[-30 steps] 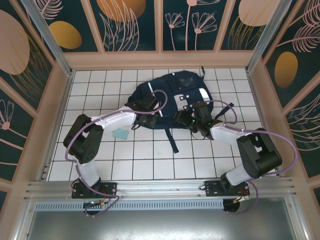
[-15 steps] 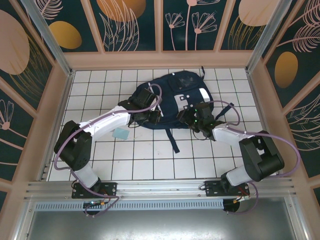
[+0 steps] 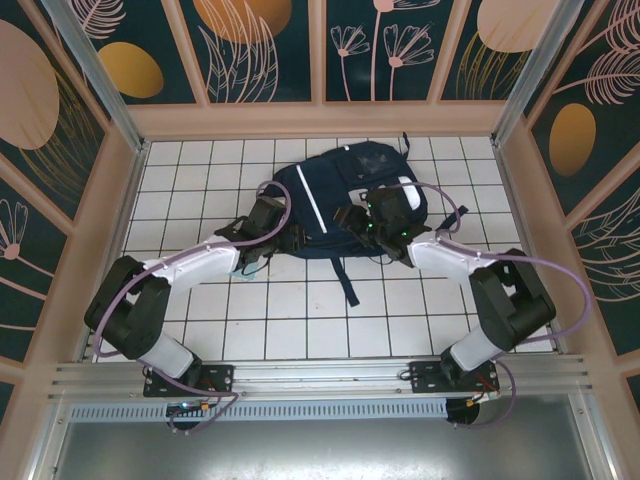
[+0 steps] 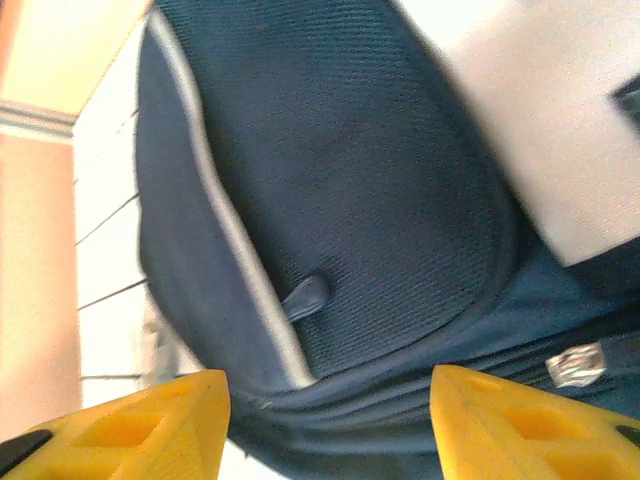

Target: Pack books, pencil case, and school supplies into a backpack

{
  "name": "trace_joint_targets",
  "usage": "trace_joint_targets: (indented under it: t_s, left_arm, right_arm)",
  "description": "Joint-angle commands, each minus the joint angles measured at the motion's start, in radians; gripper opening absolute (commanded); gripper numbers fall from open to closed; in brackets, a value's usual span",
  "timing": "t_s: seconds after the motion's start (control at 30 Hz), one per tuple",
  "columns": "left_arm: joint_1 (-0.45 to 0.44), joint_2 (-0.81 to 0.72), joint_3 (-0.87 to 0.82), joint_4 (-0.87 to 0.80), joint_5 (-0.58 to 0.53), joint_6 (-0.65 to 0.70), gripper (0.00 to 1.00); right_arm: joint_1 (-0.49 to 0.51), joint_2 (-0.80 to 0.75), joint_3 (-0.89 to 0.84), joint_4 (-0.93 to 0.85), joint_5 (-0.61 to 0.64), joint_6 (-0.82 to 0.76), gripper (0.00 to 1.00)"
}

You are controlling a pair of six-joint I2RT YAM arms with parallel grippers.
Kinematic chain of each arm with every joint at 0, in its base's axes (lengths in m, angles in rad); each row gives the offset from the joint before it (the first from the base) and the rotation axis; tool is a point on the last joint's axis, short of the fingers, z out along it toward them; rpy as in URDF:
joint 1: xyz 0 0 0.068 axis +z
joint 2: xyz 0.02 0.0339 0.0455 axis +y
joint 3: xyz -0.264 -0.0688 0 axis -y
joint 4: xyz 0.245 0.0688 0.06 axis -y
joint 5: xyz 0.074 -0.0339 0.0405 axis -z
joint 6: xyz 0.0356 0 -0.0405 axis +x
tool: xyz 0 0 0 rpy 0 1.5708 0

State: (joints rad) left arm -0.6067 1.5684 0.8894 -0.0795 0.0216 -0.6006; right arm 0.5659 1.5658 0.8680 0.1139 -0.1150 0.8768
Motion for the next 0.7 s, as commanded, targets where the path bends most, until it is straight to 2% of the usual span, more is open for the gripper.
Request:
trace_joint_targets:
  t_s: [0.0, 0.1, 0.23, 0.4, 0.53, 0.67]
  left_arm:
    - [0.006, 0.044, -0.04, 0.16, 0.074, -0.063, 0.45]
    - [0.006, 0.083, -0.066, 0.207, 0.125, -0.07, 0.38]
    - [0.006, 0.122, -0.094, 0.263, 0.223, -0.078, 0.26]
    - [0.007, 0.139, -0.135, 0.34, 0.3, -0.116, 0.25]
    - [0.006, 0.175, -0.136, 0.34, 0.311, -0.115, 0.25]
    - [0.006, 0.184, -0.136, 0.363, 0.336, -0.141, 0.25]
  right_arm:
    - [-0.012, 0.061, 0.083, -0.066, 0.124, -0.081, 0.58]
    - [-0.014, 0.157, 0.184, -0.153, 0.119, -0.159, 0.61]
    - [-0.01, 0.273, 0.27, -0.195, 0.085, -0.186, 0.62]
    - [0.009, 0.342, 0.32, -0.209, 0.074, -0.191, 0.62]
    - [0.012, 0.334, 0.342, -0.306, 0.153, -0.185, 0.64]
    - [0.014, 0.218, 0.288, -0.354, 0.209, -0.169, 0.68]
